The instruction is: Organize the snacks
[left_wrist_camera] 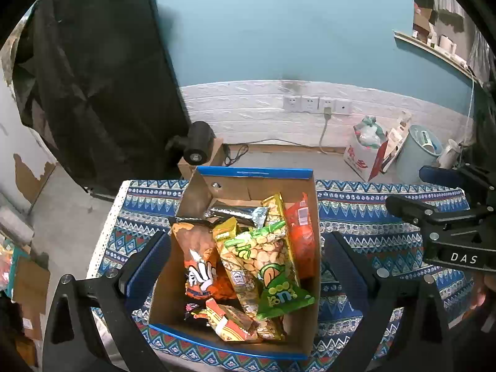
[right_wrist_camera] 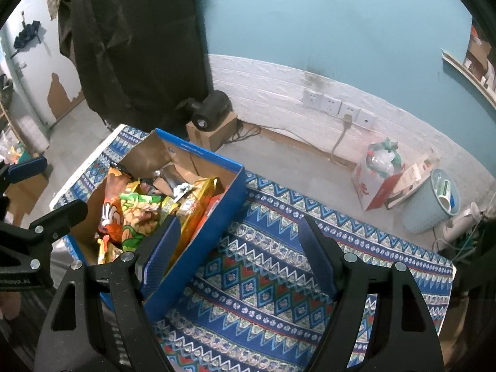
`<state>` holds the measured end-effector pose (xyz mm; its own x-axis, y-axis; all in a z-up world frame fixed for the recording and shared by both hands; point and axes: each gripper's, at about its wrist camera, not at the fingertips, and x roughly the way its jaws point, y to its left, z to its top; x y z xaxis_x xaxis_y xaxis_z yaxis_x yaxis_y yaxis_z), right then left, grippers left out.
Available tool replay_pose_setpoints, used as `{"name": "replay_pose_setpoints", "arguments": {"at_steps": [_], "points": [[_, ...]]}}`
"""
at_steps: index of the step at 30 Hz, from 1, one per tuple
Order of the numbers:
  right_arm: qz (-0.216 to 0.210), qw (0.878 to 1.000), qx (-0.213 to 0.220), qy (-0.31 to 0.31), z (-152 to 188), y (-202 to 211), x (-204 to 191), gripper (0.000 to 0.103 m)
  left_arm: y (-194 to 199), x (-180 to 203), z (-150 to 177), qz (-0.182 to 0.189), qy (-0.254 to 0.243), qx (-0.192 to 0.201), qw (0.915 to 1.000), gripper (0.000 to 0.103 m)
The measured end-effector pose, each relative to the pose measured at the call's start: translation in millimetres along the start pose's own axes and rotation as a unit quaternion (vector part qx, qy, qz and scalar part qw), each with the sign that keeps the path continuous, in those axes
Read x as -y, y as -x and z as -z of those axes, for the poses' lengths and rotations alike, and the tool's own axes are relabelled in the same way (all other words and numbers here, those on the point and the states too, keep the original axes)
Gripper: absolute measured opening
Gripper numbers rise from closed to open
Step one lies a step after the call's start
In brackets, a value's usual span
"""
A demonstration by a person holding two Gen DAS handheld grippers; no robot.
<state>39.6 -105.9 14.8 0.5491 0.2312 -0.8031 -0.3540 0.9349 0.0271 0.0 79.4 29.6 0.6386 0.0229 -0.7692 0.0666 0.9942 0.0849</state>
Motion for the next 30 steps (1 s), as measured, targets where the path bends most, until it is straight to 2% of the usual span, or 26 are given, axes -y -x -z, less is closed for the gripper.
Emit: {"name": "replay_pose_setpoints", "arguments": {"at_steps": [12,30], "points": [[-0.001,1.0,-0.005,0.0,2.0,0.2,3.5,0.077,-0.4,-1.5,2.4,0.0,0.008,-0.001,1.0,0.1],[-0.002,1.0,-0.008,0.003,6.1,4.3,6.3,0.077,-1.2,9.1,4.3,-0.007,-0.01,0.0,0.9999,0.1]]}}
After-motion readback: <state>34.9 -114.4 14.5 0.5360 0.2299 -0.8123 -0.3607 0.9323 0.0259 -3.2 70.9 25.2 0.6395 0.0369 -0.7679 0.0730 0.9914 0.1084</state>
